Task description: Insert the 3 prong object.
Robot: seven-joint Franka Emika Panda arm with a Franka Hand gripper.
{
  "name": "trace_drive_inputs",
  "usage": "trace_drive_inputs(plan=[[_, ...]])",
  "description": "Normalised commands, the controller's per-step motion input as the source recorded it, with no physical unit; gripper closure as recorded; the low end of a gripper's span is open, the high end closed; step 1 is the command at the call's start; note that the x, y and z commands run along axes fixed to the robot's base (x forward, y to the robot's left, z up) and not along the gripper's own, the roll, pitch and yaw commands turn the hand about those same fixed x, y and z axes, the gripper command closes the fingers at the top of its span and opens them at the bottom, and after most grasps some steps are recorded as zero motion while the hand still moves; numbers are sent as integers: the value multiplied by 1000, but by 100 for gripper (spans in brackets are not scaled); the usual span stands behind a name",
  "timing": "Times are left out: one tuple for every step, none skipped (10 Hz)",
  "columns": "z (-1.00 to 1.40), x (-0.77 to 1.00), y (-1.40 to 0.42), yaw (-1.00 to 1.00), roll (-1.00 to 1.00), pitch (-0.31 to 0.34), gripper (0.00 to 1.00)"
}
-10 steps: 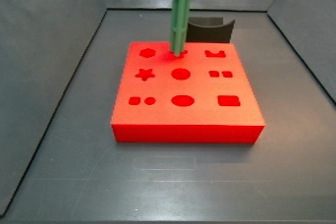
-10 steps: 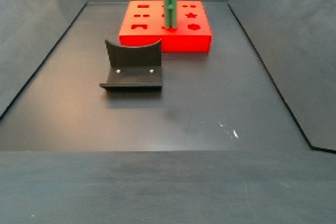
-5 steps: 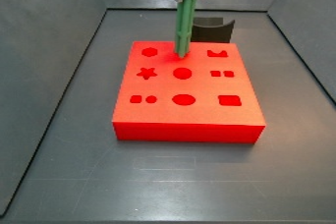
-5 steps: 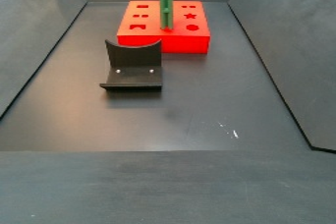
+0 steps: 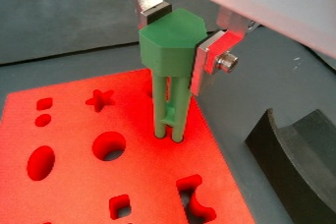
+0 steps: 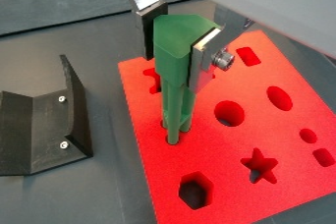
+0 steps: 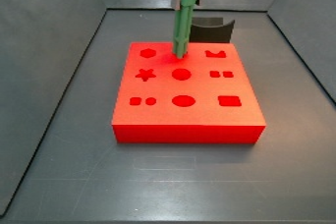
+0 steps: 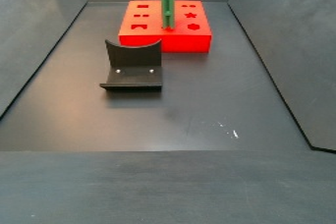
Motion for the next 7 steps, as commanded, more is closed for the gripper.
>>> trace_drive_inputs(plan=[[-603,0,29,0,-179,-227,100],[-651,0,94,-3,-97,-276,100],[-743,0,89,0,-59,-241,100],[-880,0,34,0,0,-176,100],[-914,0,0,0,0,-166,100],[-686,0,0,-23,0,-107,100],[-380,0,0,-11,29,0,100]])
